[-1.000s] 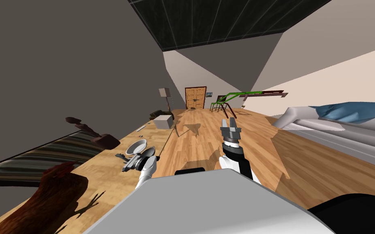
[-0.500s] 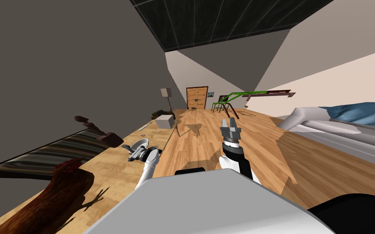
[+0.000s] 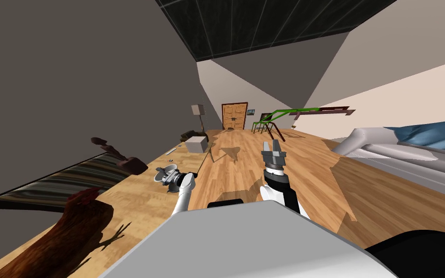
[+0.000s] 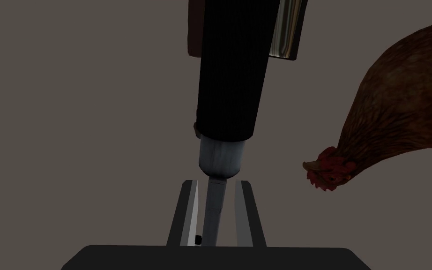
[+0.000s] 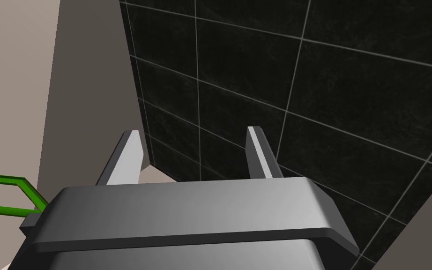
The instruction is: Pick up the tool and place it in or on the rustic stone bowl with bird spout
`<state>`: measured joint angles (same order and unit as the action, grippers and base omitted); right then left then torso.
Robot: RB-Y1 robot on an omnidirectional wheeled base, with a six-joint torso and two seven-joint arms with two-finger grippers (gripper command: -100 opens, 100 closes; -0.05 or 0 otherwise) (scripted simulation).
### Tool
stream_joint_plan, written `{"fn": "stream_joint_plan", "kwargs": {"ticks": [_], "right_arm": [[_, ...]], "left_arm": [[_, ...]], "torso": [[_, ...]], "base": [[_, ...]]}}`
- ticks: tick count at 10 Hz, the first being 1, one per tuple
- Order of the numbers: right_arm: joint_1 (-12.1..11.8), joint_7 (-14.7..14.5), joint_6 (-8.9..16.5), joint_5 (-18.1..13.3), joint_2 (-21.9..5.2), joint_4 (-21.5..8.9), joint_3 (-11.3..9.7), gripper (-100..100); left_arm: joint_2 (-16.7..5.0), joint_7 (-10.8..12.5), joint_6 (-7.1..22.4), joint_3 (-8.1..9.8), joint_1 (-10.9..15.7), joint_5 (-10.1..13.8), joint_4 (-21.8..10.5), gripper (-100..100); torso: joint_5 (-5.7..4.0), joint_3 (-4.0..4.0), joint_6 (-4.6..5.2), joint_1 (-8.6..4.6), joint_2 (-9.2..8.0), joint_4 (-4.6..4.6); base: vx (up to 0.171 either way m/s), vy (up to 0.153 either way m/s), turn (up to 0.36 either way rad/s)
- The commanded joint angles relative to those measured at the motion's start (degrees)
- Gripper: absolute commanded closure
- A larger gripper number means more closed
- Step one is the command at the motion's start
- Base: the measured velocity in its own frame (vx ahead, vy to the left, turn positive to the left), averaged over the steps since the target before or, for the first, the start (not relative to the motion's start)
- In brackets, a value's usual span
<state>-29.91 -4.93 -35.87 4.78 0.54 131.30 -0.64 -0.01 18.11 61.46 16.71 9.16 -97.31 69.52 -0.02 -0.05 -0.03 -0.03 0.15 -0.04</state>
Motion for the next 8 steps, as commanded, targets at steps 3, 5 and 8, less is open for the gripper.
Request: {"fn": "stream_joint_plan", "kwargs": {"ticks": [3, 5, 8], "right_arm": [[0.00, 0.00, 0.00, 0.00, 0.00, 0.00, 0.00, 0], [0.00, 0.00, 0.00, 0.00, 0.00, 0.00, 0.00, 0], [0.00, 0.00, 0.00, 0.00, 0.00, 0.00, 0.00, 0]], "left_arm": [[1.09, -0.03, -0.22, 0.08, 0.14, -0.06, 0.05, -100], [1.08, -0.02, -0.22, 0.07, 0.14, -0.06, 0.05, -100], [1.08, -0.02, -0.22, 0.07, 0.14, -0.06, 0.05, 0]], "torso": [[-0.04, 0.05, -0.04, 0.00, -0.07, -0.03], [-0.04, 0.07, -0.04, 0.00, -0.10, -0.04], [-0.04, 0.07, -0.04, 0.00, -0.10, -0.04]], "base": [[0.001, 0.002, 0.000], [0.000, 0.000, 0.000], [0.000, 0.000, 0.000]]}}
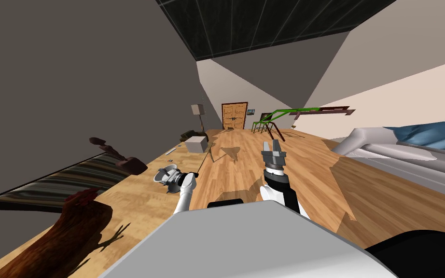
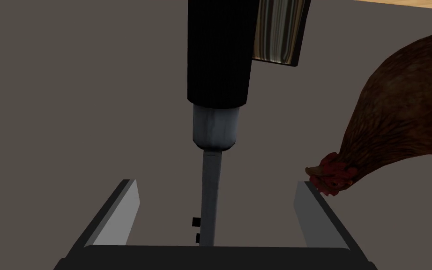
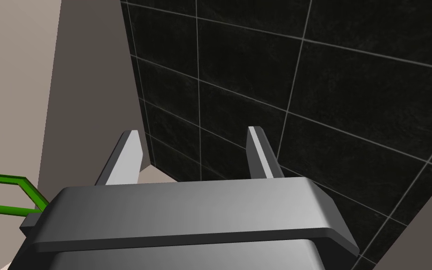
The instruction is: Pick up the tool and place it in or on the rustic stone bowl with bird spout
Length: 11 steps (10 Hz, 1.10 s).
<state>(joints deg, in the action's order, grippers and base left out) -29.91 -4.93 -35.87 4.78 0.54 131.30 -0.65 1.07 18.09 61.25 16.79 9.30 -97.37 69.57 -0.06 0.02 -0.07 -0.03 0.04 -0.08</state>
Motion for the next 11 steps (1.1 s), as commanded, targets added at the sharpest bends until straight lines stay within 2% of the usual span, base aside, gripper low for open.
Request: {"fn": "stream_joint_plan", "kwargs": {"ticks": [1, 9, 10, 11], "right_arm": [[0.00, 0.00, 0.00, 0.00, 0.00, 0.00, 0.00, 0], [0.00, 0.00, 0.00, 0.00, 0.00, 0.00, 0.00, 0], [0.00, 0.00, 0.00, 0.00, 0.00, 0.00, 0.00, 0], [0.00, 0.00, 0.00, 0.00, 0.00, 0.00, 0.00, 0]], "left_arm": [[0.06, -2.27, -0.23, 0.28, 1.57, 0.70, 0.56, -100], [0.28, -11.36, -1.17, 1.39, 7.85, 3.48, 2.82, -100], [0.23, -10.37, -1.08, 1.29, 7.41, 3.22, 2.49, -100], [0.24, -10.68, -1.07, 1.31, 7.54, 3.26, 2.51, 0]], "torso": [[0.00, 0.00, 0.00, 0.00, 0.00, 0.00], [-0.01, 0.07, 0.00, -0.02, -0.12, -0.03], [-0.01, 0.07, 0.01, -0.03, -0.11, -0.03], [0.00, 0.04, 0.00, -0.02, -0.07, -0.01]], "base": [[-0.025, -0.005, 0.061], [-0.037, -0.005, 0.042], [-0.014, -0.003, 0.003], [0.000, 0.000, 0.000]]}}
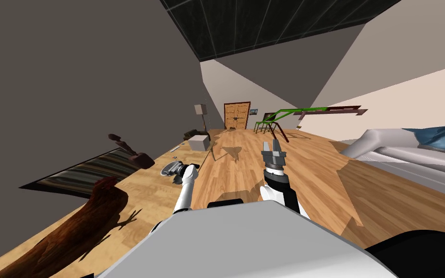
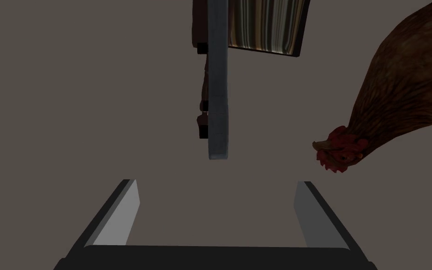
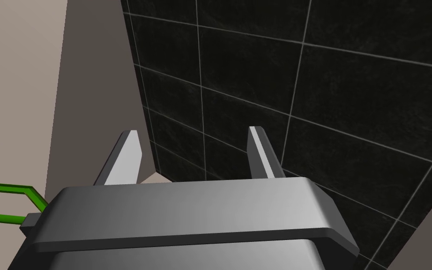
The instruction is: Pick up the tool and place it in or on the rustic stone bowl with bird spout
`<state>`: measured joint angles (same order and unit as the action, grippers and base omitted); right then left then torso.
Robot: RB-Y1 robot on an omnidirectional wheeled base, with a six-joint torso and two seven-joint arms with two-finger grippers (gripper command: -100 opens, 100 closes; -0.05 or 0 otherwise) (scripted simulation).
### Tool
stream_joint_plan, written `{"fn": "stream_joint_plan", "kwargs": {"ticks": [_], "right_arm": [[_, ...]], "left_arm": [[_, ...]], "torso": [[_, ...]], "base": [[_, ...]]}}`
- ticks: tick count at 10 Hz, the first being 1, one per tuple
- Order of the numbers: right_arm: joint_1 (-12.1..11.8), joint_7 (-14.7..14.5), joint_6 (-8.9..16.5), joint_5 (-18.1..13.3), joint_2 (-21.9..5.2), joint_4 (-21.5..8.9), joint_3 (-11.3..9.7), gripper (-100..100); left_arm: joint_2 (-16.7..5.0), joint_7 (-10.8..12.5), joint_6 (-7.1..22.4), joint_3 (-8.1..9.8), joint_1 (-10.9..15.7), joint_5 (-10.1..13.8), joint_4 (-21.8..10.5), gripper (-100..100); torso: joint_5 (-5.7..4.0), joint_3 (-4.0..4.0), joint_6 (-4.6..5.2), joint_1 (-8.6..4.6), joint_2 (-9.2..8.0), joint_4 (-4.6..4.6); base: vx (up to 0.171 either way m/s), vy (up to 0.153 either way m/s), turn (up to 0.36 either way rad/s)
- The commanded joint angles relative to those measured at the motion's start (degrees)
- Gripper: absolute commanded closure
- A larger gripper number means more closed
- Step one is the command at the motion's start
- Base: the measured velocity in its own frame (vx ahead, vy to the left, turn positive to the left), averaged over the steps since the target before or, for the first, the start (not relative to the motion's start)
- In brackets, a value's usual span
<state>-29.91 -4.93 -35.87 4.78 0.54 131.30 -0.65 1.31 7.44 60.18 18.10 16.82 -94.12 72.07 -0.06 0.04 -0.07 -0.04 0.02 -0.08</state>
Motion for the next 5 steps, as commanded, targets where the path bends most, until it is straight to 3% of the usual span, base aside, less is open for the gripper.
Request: {"fn": "stream_joint_plan", "kwargs": {"ticks": [1, 5], "right_arm": [[0.00, 0.00, 0.00, 0.00, 0.00, 0.00, 0.00, 0], [0.00, 0.00, 0.00, 0.00, 0.00, 0.00, 0.00, 0]], "left_arm": [[0.00, 0.00, 0.00, 0.00, 0.00, 0.00, 0.00, 0], [0.00, 0.00, 0.00, 0.00, 0.00, 0.00, 0.00, 0]], "torso": [[0.00, 0.00, 0.00, 0.00, 0.00, 0.00], [0.00, -0.02, 0.00, 0.01, 0.03, 0.01]], "base": [[0.000, 0.000, 0.000], [0.000, 0.000, 0.000]]}}
